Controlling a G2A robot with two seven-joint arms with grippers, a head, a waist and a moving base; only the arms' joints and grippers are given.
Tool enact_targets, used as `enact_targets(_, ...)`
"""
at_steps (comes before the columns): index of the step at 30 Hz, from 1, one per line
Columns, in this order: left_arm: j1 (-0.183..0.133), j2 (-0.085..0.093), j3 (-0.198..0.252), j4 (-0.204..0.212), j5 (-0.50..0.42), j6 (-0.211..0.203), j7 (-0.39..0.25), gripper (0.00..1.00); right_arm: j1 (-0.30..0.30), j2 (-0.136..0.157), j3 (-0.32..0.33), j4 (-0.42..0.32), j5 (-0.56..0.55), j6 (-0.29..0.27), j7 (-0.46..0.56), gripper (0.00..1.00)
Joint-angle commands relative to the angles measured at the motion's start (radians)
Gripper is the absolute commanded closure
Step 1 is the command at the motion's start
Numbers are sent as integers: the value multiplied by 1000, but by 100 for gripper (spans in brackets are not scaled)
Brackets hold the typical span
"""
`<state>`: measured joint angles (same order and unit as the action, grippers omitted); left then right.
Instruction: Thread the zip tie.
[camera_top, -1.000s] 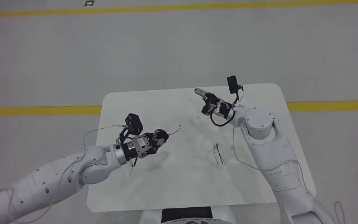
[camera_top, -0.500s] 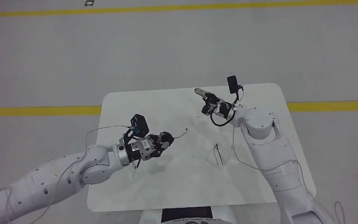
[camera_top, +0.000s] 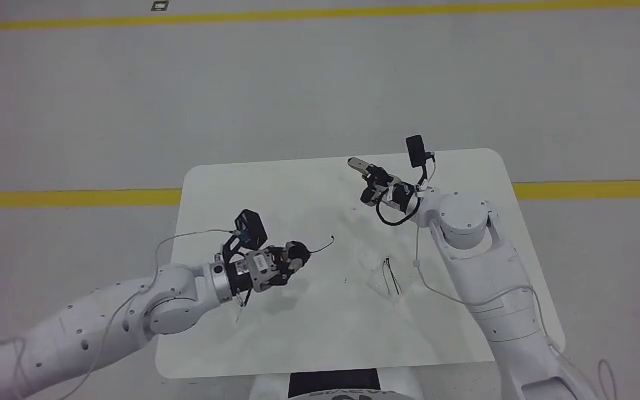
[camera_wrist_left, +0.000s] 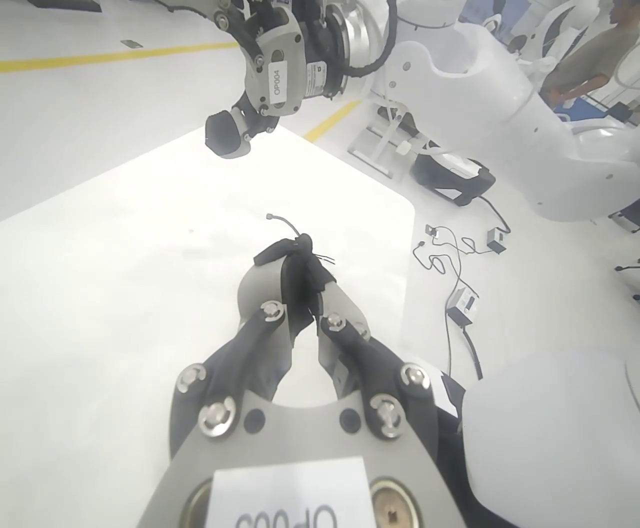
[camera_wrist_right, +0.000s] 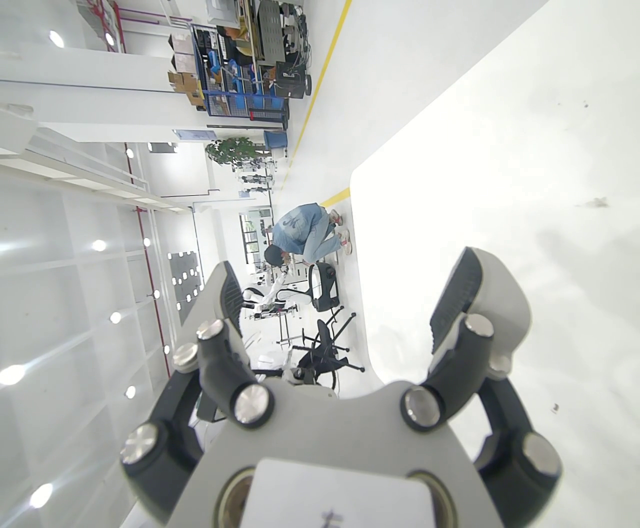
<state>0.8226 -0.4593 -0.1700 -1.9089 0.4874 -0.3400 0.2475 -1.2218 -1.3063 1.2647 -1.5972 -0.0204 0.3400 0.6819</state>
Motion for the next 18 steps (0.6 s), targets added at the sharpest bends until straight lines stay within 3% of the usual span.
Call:
enact_targets(1, 0, -1, 0, -9, -2, 0, -14, 100, 0, 0, 0, 0, 0, 0, 0, 0)
enact_targets(7, -11, -6, 0, -17, -30, 0, -97, 100, 0, 0, 0, 0, 0, 0, 0, 0)
enact_targets(16, -11, -6, 0, -17, -30, 0, -97, 100, 0, 0, 0, 0, 0, 0, 0, 0)
enact_targets(18, -4, -10, -7, 13, -57, 0, -97, 100, 0, 0, 0, 0, 0, 0, 0, 0)
